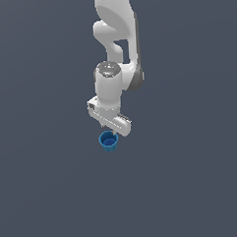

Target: Pick up the object and move it to a goal position.

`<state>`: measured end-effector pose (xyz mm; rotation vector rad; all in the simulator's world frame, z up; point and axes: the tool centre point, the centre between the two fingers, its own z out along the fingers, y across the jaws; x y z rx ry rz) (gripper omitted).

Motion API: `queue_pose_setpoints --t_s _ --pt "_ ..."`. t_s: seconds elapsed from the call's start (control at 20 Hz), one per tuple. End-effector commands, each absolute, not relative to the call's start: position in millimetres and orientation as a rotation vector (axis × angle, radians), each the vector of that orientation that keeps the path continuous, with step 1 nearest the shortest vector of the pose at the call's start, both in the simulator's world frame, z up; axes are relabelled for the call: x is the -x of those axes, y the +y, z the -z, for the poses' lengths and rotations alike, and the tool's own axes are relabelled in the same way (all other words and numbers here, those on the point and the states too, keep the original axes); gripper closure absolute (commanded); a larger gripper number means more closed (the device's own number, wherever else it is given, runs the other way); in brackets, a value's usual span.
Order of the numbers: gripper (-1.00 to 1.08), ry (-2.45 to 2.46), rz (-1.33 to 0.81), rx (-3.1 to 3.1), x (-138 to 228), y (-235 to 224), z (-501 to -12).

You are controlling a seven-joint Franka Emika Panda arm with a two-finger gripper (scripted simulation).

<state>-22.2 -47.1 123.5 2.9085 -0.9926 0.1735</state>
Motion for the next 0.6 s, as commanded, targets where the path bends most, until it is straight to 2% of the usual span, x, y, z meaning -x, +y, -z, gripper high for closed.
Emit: queue_pose_setpoints --t_s 0.0,0.55 --pt "-0.2 -1.09 -0.197 -2.872 24.5 -50.7 -119.6" --pt "-0.2 -1.465 -0.297 -2.7 34.6 -65.7 -106.2"
